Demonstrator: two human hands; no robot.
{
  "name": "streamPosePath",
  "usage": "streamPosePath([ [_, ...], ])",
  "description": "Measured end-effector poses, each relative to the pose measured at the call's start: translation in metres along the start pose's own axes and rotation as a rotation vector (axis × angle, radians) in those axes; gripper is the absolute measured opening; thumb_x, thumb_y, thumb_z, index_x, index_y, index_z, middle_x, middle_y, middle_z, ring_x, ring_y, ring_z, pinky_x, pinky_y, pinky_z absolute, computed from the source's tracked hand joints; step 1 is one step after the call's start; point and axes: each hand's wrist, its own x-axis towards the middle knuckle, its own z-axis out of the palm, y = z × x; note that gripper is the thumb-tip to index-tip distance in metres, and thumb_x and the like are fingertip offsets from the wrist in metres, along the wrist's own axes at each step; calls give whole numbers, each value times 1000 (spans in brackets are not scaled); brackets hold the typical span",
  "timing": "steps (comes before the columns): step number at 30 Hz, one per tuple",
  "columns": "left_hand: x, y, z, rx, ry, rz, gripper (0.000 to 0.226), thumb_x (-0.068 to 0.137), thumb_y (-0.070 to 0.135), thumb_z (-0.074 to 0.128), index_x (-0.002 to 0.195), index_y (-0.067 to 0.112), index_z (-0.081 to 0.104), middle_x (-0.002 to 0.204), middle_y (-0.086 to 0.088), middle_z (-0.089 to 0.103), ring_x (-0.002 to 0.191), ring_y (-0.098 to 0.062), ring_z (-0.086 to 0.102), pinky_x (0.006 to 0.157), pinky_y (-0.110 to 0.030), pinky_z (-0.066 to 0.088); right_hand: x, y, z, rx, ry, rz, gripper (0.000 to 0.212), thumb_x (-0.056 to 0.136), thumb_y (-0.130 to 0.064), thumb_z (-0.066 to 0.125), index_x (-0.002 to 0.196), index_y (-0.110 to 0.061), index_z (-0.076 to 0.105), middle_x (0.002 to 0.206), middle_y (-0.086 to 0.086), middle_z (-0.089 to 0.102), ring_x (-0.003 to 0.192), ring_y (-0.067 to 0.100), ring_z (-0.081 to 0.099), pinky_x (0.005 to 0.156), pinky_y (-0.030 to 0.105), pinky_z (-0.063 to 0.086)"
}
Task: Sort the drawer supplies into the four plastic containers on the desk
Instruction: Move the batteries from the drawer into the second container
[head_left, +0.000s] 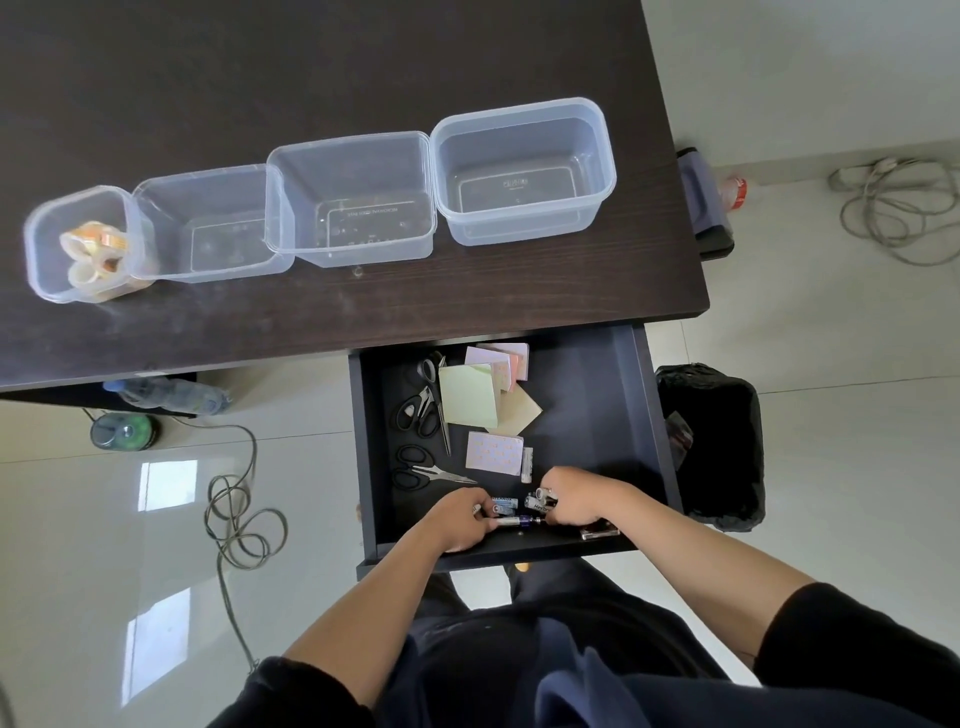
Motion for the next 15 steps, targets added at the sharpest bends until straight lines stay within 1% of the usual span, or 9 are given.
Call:
streamPosePath([
  [1,-1,0,0,-18,11,-3,6,89,22,63,90,20,57,93,0,58,84,-14,51,66,-18,39,-1,1,-1,4,2,5,23,79,-17,64,66,-14,45,64,3,45,60,19,42,52,30,29],
  [3,-4,0,-1,-47,36,-7,8,89,21,64,88,21,56,93,0,59,83,-13,51,63,-9,35,-3,3,-2,13,19,17,25,76,-17,65,65,-14,43,63,4,43,60,21,41,53,30,29],
  [6,-9,0,-3,-60,73,2,8,89,18,63,89,21,55,91,0,58,80,-12,50,60,-7,34,-7,6,-3,73,68,15,25,72,-15,61,60,-15,39,64,6,43,61,22,40,56,31,29],
  [8,-13,3,-7,-74,102,22,7,90,17,61,89,20,55,88,0,57,74,-11,48,57,-7,35,-11,5,-6,122,124,15,26,71,-16,61,60,-16,37,64,5,41,61,21,38,56,31,28],
  [10,-17,8,-14,-98,131,46,4,91,18,59,89,20,56,82,0,57,65,-9,47,55,-13,38,-17,0,-12,201,183,4,30,74,-16,62,62,-16,35,63,2,38,62,19,37,55,31,25],
  [11,-19,11,-19,-114,152,55,3,91,17,58,89,19,56,81,-1,57,63,-8,47,54,-15,39,-20,-2,-15,236,206,-3,30,75,-16,63,63,-16,36,62,1,39,62,19,39,55,31,26],
  [15,-27,21,-46,-168,235,82,1,92,16,57,92,17,56,82,-2,57,64,-9,47,54,-15,39,-26,-22,-30,328,297,-50,25,75,-18,68,64,-13,47,65,1,54,62,18,51,56,29,35],
])
